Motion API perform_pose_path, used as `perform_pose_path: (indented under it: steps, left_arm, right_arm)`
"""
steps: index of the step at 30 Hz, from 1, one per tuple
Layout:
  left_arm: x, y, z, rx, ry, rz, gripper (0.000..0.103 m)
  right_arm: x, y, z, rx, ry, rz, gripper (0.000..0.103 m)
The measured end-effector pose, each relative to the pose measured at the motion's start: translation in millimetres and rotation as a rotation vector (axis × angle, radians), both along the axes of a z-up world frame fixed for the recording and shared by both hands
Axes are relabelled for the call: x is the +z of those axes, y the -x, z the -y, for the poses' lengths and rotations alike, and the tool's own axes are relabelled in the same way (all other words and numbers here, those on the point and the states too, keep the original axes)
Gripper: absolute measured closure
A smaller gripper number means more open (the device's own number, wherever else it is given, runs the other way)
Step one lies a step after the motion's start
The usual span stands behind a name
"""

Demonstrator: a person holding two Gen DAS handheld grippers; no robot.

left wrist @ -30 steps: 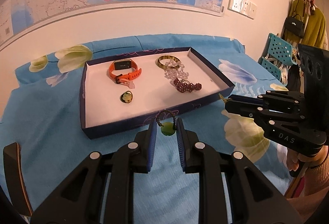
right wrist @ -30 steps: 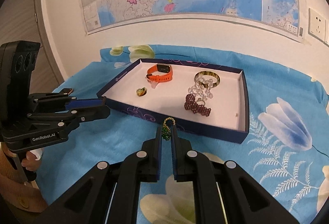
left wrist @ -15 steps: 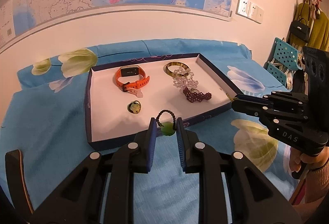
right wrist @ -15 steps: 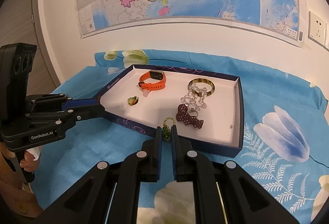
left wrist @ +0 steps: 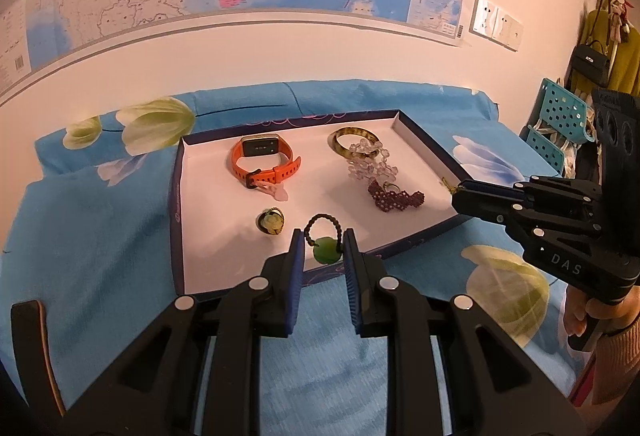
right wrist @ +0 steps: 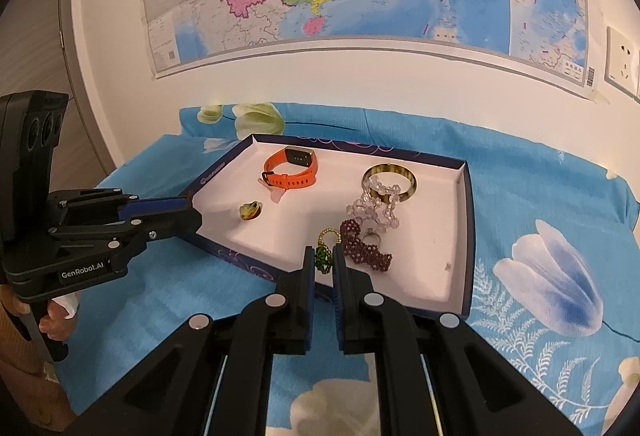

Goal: Organize jewelry
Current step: 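Carry the green bead ring toward the tray with the left gripper while the right gripper carries the gold ring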

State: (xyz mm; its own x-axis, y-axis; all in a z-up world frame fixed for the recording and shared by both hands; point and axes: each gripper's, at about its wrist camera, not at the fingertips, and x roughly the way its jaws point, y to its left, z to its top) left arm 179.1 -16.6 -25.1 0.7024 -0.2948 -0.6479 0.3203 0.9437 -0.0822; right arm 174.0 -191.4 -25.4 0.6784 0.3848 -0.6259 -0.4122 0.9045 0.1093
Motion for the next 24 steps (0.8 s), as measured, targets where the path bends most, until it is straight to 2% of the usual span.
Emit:
perform_pose_path:
  steps: [24]
  left_arm:
    - [-4.7,-21.4,4.1,0.019,-0.02,-0.008,0.083]
  right_arm:
    - [-8.3,-35.1,-10.0,-0.006,0.037,-0.016,0.096]
